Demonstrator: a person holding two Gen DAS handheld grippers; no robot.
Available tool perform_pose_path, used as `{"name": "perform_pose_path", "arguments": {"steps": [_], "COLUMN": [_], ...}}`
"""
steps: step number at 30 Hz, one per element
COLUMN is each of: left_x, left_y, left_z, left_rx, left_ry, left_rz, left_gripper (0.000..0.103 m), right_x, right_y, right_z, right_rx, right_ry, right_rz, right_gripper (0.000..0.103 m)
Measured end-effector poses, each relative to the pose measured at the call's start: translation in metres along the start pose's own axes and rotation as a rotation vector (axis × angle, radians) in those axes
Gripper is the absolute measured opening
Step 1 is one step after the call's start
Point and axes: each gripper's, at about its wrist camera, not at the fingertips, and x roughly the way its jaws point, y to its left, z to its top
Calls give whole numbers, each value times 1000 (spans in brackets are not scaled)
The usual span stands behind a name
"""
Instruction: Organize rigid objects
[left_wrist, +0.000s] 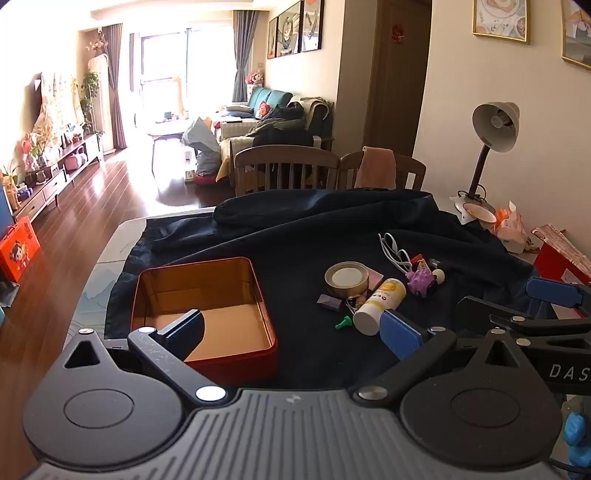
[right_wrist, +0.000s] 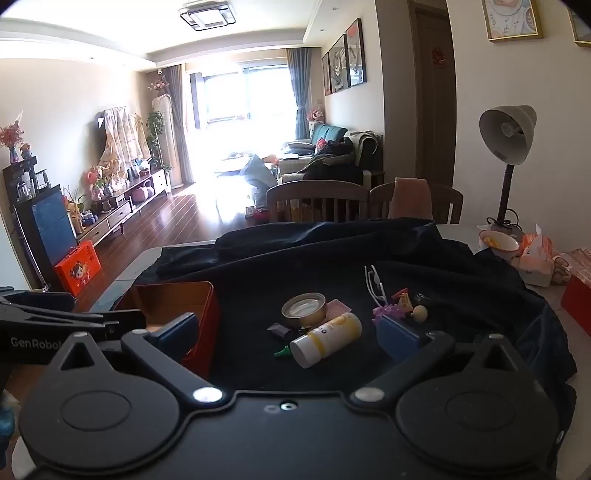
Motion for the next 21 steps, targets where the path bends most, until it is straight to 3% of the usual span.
{"name": "perform_pose_path", "arguments": {"steps": [21], "left_x": [-1], "left_y": [0], "left_z": [2], "left_rx": [27], "left_ry": [-28], "left_rz": [-18], "left_gripper": [102], "right_x": [-6], "right_y": [2], "right_z": [6], "right_rx": [3], "right_ry": [-3], "right_rz": [-8], "right_gripper": [103]}}
